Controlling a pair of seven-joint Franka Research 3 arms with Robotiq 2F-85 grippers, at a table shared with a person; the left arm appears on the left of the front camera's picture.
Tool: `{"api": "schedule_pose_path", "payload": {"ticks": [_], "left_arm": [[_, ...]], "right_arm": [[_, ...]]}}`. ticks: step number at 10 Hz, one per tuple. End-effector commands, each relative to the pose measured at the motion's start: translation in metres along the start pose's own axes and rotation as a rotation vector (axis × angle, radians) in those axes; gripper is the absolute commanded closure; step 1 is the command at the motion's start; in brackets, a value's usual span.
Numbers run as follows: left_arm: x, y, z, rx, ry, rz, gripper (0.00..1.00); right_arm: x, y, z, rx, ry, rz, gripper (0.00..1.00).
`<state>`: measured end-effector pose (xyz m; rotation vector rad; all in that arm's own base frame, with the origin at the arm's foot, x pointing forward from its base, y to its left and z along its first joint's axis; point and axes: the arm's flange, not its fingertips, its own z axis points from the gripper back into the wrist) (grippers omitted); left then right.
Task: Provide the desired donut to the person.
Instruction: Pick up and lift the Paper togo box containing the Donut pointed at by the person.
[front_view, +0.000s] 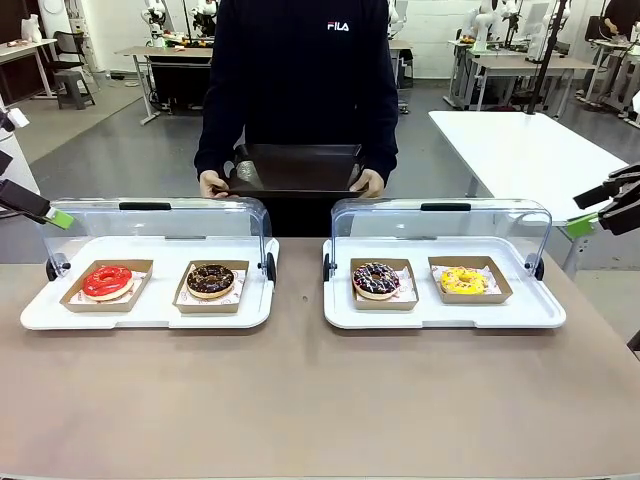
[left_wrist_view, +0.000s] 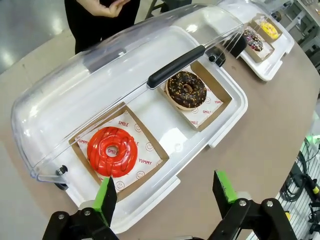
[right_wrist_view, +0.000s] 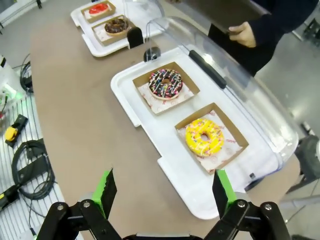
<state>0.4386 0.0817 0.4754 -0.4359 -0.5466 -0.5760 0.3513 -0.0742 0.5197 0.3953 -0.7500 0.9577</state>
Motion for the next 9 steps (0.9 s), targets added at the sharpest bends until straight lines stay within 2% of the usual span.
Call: {"api": "schedule_pose_path", "payload": {"ticks": [1,5,9], "left_arm": [[-0.002,0.005,0.01,-0.044,-0.037,-0.068,0.0],[-0.013,0.011,0.029,-0.031,-0.115,-0.149,0.0],[-0.015,0.01,0.035,-0.029,-0.151,-0.195,0.0]], "right_arm": [[-0.002,0.003,0.008,0.041,-0.035,0.028,0.0],[-0.006,0.002,0.015,0.085,-0.07,0.057,0.0],[-0.009,0.003,0.015,0.104,-0.107,0.096,0.0]]}}
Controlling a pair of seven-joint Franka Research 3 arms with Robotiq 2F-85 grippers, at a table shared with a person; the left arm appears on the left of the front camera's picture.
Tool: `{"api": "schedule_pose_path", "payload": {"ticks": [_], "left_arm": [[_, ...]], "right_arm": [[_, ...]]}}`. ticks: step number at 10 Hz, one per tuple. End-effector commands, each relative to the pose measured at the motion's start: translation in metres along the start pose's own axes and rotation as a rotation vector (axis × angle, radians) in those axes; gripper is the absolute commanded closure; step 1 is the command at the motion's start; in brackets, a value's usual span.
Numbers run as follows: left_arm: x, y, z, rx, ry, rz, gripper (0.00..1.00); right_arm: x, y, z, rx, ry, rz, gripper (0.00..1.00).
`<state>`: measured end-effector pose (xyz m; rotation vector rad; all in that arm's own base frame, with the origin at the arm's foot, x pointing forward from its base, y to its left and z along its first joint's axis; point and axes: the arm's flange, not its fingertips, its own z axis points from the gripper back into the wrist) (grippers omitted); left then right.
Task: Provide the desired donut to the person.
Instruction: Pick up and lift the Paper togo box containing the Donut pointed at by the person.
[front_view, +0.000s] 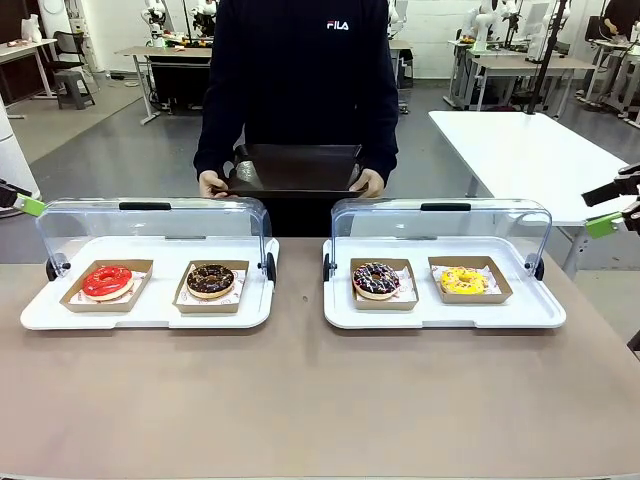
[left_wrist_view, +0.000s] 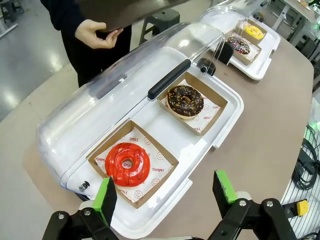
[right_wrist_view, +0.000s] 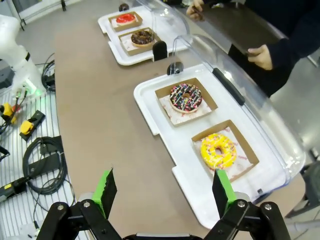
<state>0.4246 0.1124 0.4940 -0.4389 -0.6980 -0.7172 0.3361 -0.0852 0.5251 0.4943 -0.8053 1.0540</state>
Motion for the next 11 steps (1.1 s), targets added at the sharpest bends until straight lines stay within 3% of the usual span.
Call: {"api": "schedule_pose_path", "payload": {"ticks": [1,11], "left_arm": [[-0.0034,-0.001,0.0003,-0.014,-0.036,-0.036,0.0],[0.003,-0.0026,-0.0013,-0.001,-0.009,-0.025,0.0]], "right_arm": [[-0.0008,-0.0043,-0.0016,0.01,-0.026,0.02,0.0],[0.0026,0.0004,-0.0027,-0.005,-0.011,0.037,0.0]]}}
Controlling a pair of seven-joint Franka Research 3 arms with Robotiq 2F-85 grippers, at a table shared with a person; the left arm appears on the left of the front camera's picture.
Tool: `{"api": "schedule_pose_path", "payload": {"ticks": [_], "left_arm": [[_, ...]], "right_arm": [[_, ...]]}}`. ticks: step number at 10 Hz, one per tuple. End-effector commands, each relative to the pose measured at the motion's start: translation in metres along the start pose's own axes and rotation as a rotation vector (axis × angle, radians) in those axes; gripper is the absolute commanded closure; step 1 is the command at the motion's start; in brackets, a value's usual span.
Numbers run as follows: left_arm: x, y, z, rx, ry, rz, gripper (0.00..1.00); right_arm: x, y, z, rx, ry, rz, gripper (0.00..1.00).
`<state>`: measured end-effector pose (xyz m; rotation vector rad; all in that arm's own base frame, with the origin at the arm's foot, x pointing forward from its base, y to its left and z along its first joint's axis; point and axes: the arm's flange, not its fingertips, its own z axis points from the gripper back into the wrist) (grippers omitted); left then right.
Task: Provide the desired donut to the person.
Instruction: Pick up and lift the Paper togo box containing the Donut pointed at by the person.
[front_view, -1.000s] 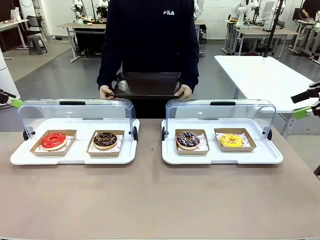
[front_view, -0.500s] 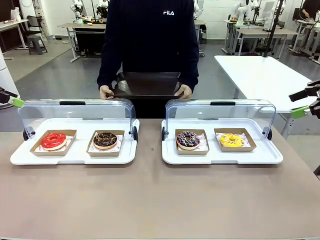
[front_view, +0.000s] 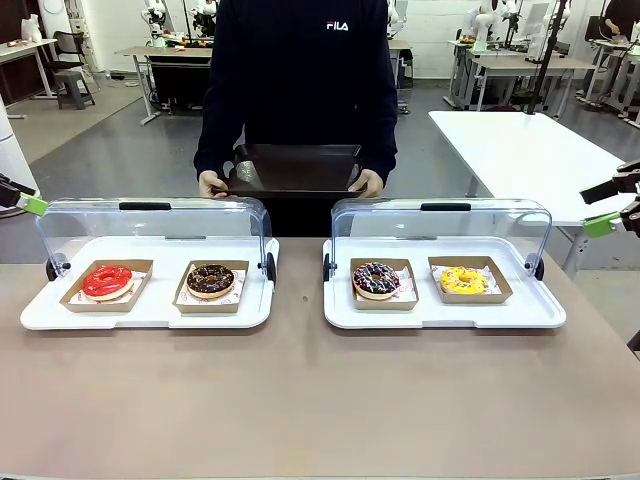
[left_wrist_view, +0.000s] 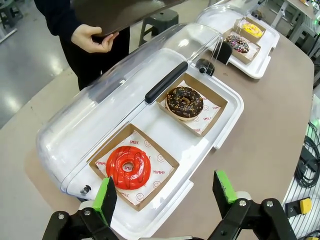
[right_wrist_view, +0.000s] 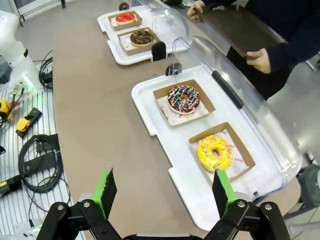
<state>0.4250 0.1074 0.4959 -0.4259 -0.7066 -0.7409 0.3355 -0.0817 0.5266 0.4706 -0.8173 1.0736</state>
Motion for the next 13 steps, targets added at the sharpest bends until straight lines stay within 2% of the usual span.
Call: {"api": "schedule_pose_path", "payload": {"ticks": [1,13], "left_arm": [[-0.0008,0.0008,0.0004,-0.006,-0.009,0.002,0.0],[-0.0008,0.0008,0.0004,-0.006,-0.009,0.002,0.0]], "right_arm": [[-0.0005,-0.0017,-0.0014,0.009,-0.016,0.01,0.0],[-0.0005,-0.0017,-0.0014,0.009,-0.016,0.01,0.0]]}}
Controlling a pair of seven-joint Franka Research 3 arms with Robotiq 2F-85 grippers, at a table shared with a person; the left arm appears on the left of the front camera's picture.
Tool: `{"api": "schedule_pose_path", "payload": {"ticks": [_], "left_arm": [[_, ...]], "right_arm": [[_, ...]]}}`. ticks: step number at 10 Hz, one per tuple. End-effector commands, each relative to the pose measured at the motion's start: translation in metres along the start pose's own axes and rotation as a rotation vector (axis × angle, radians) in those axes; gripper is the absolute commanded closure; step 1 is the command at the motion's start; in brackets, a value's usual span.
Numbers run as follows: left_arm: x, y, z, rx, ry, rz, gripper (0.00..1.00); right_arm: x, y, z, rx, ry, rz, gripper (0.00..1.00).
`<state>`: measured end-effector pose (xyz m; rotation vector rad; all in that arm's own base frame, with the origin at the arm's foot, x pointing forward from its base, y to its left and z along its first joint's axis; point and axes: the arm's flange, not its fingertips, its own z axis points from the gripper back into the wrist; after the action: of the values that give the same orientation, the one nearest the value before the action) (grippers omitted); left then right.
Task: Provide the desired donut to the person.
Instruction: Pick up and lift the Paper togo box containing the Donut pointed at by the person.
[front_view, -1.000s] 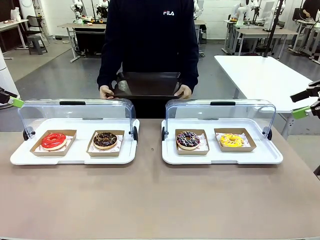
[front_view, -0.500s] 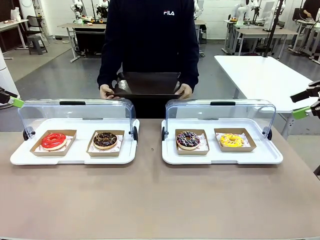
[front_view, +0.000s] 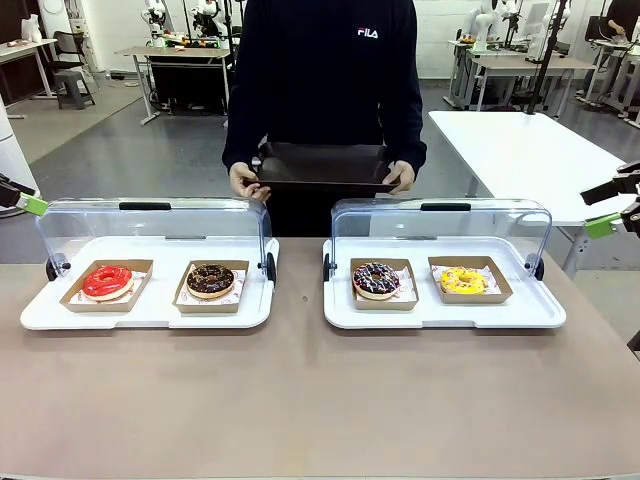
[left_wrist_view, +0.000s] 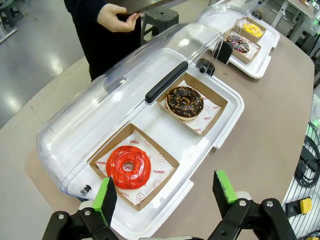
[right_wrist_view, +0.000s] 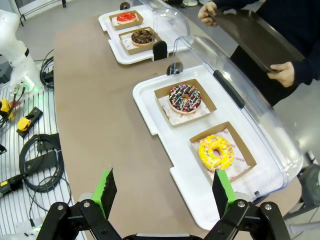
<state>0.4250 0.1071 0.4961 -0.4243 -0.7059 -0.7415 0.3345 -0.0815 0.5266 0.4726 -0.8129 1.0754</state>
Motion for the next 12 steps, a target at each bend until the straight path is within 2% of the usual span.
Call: {"api": "schedule_pose_path", "payload": {"ticks": [1,12], "left_arm": [[-0.001,0.001,0.0005,-0.007,-0.01,0.003,0.0],[-0.001,0.001,0.0005,-0.007,-0.01,0.003,0.0]], "right_arm": [[-0.0003,-0.0026,-0.0016,0.005,-0.018,0.011,0.0],[-0.0003,-0.0026,-0.0016,0.005,-0.018,0.011,0.0]]}}
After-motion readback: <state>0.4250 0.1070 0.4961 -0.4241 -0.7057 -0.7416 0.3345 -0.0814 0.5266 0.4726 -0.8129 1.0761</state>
